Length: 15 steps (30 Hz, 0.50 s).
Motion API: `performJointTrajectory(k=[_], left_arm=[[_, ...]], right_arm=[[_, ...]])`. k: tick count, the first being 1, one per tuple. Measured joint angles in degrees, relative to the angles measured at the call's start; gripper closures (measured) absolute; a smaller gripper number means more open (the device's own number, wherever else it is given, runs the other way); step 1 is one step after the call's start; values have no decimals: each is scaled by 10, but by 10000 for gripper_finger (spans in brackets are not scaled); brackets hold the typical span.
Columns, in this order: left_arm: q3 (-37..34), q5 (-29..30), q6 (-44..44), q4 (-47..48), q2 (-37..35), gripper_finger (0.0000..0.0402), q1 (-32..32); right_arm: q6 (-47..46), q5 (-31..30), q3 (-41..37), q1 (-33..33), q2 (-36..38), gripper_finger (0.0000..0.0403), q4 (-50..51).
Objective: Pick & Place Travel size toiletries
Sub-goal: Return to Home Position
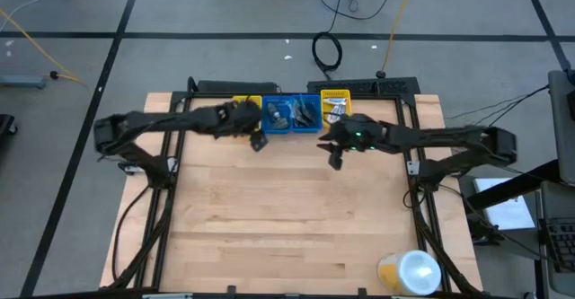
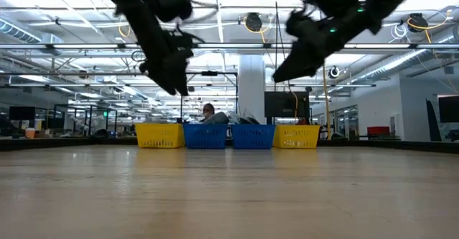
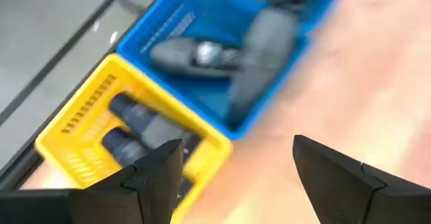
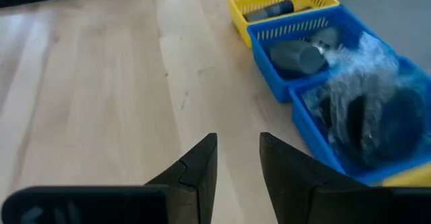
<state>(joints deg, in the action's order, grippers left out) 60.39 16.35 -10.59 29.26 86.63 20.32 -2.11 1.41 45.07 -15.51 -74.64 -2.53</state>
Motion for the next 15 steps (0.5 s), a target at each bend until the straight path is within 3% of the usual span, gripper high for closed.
performJointTrajectory(k=[15], left_arm=[[-337,9,3,-204,-388,125,-246]], right_arm=[[-13,1,-252,36,356,296,-100]])
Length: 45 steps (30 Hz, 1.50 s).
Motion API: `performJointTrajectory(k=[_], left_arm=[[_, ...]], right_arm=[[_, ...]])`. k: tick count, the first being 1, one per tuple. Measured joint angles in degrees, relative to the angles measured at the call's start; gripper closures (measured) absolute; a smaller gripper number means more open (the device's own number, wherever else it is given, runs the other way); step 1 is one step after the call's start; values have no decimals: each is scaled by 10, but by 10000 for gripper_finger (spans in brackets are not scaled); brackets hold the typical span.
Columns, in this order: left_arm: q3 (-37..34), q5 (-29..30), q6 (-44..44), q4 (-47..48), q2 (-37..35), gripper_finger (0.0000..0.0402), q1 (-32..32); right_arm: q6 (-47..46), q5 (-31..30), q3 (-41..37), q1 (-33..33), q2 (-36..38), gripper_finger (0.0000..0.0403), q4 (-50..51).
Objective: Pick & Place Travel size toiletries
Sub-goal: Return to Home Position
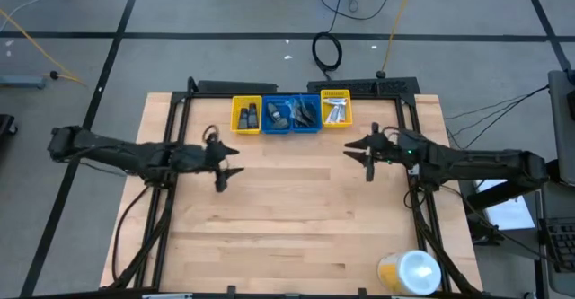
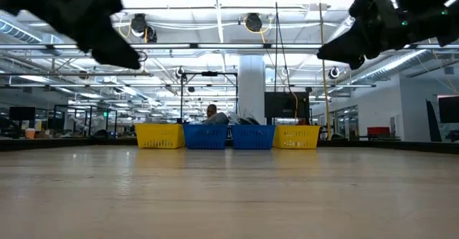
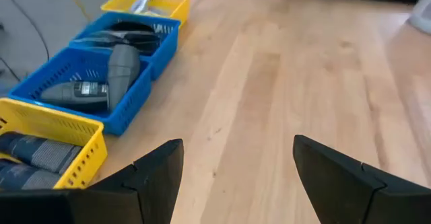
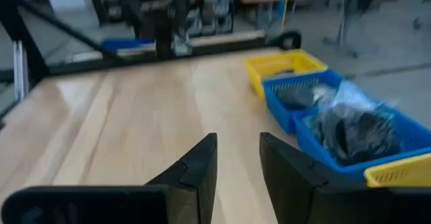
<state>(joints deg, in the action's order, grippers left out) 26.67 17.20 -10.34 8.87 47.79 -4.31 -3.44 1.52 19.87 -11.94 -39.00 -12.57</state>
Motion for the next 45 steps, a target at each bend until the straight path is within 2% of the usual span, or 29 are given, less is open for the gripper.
performJointTrajectory(k=[8,16,20,24,29,33,36,42,45], left_arm=[[-113,73,-2,-28,-163,128,-76],[-211,117,6,-70,-249,128,-100],[-256,114,9,-123,-268,128,-105],[-258,121,24,-133,-268,128,-105],[-258,182,22,-132,-269,128,-105],[-258,238,0,-130,-268,128,-104],[-258,233,-7,-130,-268,128,-105],[-258,185,-37,-131,-268,128,-105],[-258,184,-35,-131,-268,128,-105]], right_arm=[[-6,-2,-103,4,143,296,-4],[-19,-2,-163,4,218,296,-8],[-18,0,-167,4,225,296,-5],[3,1,-168,4,225,296,-4],[30,16,-169,4,225,296,6],[-4,13,-169,4,223,296,9],[-14,12,-169,4,220,296,12],[12,0,-169,4,221,296,-45],[12,0,-170,4,221,296,-53]])
